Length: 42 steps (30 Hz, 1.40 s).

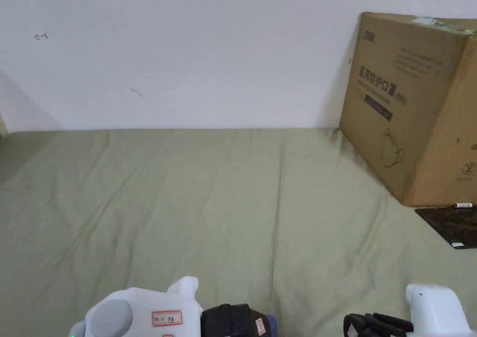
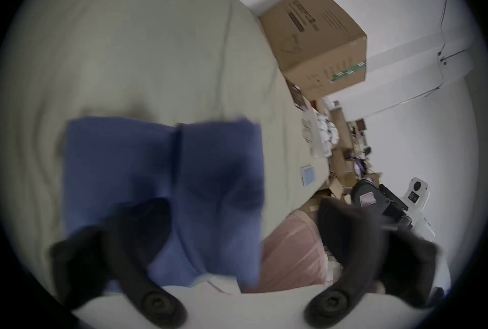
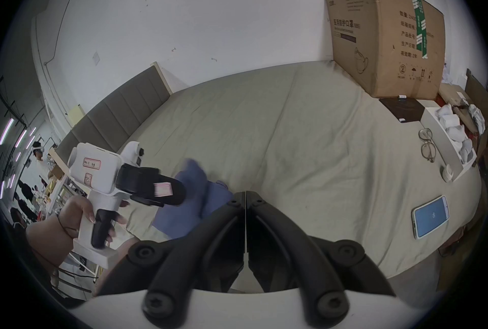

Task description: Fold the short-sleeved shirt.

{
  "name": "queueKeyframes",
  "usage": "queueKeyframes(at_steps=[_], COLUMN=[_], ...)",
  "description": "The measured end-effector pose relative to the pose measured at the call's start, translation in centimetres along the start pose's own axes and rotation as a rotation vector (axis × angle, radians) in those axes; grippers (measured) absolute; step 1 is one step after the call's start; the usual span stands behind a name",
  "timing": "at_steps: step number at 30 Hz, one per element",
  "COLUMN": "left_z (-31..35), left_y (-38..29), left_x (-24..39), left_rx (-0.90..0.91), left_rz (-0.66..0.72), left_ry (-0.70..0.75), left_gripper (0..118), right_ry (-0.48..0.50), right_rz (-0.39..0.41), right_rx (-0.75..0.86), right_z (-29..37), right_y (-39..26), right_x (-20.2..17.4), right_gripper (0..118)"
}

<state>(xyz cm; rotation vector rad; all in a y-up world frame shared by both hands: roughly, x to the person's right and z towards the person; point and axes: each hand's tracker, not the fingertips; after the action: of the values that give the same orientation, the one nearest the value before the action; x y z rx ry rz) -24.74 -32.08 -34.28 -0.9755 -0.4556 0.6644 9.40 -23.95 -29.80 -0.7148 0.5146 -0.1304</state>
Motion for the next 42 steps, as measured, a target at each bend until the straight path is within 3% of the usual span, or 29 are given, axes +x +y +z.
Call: queueKeyframes(at_steps=[6, 8, 9, 11, 12, 15, 22, 25, 28, 32, 37, 39, 40, 42], left_z=[5.2, 6.3, 6.3, 5.1, 4.2, 0.2, -10.3, -11.9, -10.6, -2.2, 10.7, 14.0, 15.5, 17.3], left_y=[0.0, -0.3, -0.6, -1.1, -1.3, -1.6, -3.7, -3.9, -4.6, -5.5, -5.3, -5.3, -5.6, -5.6], left_x=[-0.7, -0.8, -0.6, -0.4, -0.3, -0.1, -1.8, -3.1, -1.4, 2.9, 5.9, 7.0, 7.3, 7.7], left_rx=[0.090, 0.095, 0.108, 0.099, 0.095, 0.019, -0.214, -0.154, -0.119, 0.253, 0.726, 0.888, 0.968, 1.046], left_rz=[-0.064, -0.129, -0.153, -0.197, -0.206, -0.205, -0.194, -0.085, -0.101, -0.386, -0.508, -0.567, -0.581, -0.607], left_ry=[0.134, 0.166, 0.181, 0.200, 0.203, 0.116, 0.125, 0.075, 0.066, 0.157, 0.387, 0.501, 0.552, 0.581], left_gripper=[114, 104, 77, 8, 3, 3, 3, 1, 2, 2, 2, 2, 2, 2], right_ry=[-0.006, -0.004, -0.001, -0.001, -0.005, -0.007, -0.017, -0.027, -0.023, 0.012, -0.050, -0.095, -0.067, -0.081], right_rz=[-0.043, -0.058, -0.062, -0.065, -0.063, -0.066, -0.052, -0.055, -0.088, -0.072, 0.044, 0.020, -0.001, 0.001], right_rx=[0.016, 0.020, 0.022, 0.028, 0.031, 0.031, 0.011, -0.004, 0.019, 0.145, 0.374, 0.503, 0.568, 0.659], right_z=[0.0, -0.2, -0.2, -0.3, -0.3, -0.5, -0.9, -1.1, -0.7, 1.3, 3.4, 4.0, 4.4, 4.8], right_y=[0.0, 0.0, -0.1, -0.1, -0.1, -0.1, 0.0, -0.1, -0.2, 0.9, 2.5, 2.6, 2.6, 2.6], right_x=[1.3, 1.5, 1.5, 1.5, 1.4, 1.5, 1.6, 1.8, 1.7, 0.6, -1.7, -2.6, -2.8, -3.4], right_gripper=[0, 0, 0, 0, 0, 0, 0, 0, 0, 0, 0, 0, 0, 0])
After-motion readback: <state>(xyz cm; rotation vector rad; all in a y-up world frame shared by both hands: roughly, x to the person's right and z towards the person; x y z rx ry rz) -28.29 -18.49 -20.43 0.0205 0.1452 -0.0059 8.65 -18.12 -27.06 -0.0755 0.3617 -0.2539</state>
